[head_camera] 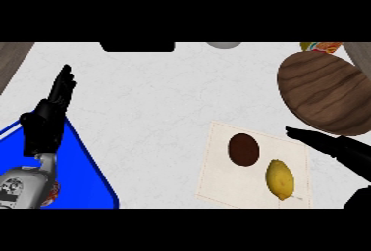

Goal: Pick the lemon from the placemat and place it in the bowl

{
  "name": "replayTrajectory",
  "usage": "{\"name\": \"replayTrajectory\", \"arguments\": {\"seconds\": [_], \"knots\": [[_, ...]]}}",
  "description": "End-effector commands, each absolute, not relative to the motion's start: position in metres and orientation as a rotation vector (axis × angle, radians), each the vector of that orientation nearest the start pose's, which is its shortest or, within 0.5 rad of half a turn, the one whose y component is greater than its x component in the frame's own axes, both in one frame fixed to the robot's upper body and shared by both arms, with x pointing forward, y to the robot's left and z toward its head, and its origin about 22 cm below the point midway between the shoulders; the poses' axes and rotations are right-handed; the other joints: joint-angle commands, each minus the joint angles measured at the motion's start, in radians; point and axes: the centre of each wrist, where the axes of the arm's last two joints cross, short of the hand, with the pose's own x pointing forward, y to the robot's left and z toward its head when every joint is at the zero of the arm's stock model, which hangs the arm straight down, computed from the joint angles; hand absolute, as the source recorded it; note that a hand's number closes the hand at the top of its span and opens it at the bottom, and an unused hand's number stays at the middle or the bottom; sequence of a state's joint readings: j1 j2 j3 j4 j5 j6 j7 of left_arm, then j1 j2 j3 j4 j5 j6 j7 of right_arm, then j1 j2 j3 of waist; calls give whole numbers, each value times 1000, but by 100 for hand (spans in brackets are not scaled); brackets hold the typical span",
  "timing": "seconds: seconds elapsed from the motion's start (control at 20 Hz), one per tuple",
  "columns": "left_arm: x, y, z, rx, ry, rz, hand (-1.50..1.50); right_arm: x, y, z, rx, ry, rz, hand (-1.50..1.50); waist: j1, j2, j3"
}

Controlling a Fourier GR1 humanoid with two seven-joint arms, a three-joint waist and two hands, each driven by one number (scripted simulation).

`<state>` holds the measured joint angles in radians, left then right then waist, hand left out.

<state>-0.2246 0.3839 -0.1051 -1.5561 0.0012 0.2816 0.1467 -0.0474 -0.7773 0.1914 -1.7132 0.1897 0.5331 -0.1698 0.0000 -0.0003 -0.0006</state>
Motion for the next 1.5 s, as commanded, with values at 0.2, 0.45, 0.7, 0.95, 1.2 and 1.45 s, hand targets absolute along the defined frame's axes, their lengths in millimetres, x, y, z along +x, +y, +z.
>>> {"name": "replayTrajectory", "arguments": {"seconds": [0.2, 0.45, 0.7, 0.95, 1.2, 1.45], "knots": [[284, 259, 80, 406, -1637, -152, 0, 237, -316, 73, -177, -1179, 1430, -150, -1, 0, 1], [292, 267, 82, 380, -1638, -161, 0, 255, -296, 52, -187, -1207, 1393, -150, 0, 1, 1], [292, 256, 69, 386, -1645, -158, 0, 256, -280, 29, -150, -1183, 1404, -150, 0, 1, 1], [289, 246, 84, 391, -1651, -167, 0, 268, -287, 20, -134, -1185, 1402, -150, 2, 0, 1], [277, 262, 75, 375, -1659, -165, 0, 255, -264, -15, -134, -1208, 1537, 150, 6, 0, 1], [291, 281, 77, 371, -1635, -179, 0, 276, -272, -15, -185, -1289, 1523, 150, 4, 2, 1]]}}
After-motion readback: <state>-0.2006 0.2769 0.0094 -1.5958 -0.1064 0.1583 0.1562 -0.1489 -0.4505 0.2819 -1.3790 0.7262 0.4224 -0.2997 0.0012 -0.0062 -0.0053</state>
